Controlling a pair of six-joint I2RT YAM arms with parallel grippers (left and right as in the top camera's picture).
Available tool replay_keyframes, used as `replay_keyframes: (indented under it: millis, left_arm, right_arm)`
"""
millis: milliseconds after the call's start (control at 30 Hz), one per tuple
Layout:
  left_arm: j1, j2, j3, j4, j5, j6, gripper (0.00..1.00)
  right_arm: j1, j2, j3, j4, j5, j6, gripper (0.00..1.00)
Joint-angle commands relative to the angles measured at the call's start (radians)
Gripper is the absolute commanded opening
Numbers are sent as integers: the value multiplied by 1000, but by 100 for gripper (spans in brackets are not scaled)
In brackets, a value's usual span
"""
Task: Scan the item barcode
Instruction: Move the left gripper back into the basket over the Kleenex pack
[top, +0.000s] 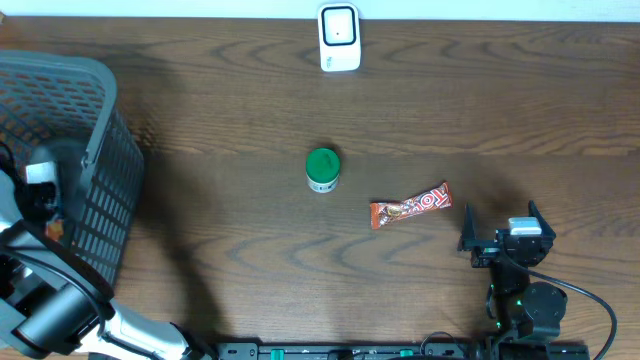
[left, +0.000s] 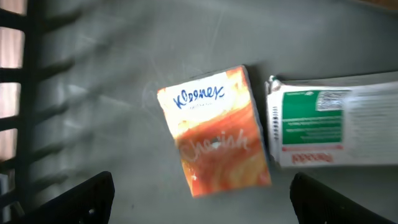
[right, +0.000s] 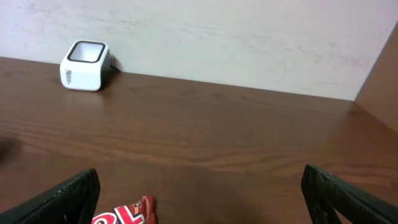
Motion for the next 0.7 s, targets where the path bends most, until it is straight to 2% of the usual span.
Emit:
replay_keyframes:
  millis: [0, 333, 567, 600, 667]
  left_arm:
    - [3, 17, -57, 51, -24, -12, 91]
    - [2, 18, -134, 195, -23, -12, 91]
    - [3, 18, -193, 242, -24, -12, 90]
    - [3, 18, -201, 251, -24, -12, 89]
    - [3, 18, -215, 259, -24, -12, 80]
  right_arm:
    - [9, -1, -1, -4, 2, -11, 99]
    - [9, -1, -1, -4, 2, -11, 99]
    - [9, -1, -1, -4, 2, -11, 99]
    - [9, -1, -1, -4, 2, -11, 99]
    - [9, -1, -1, -4, 2, -11, 99]
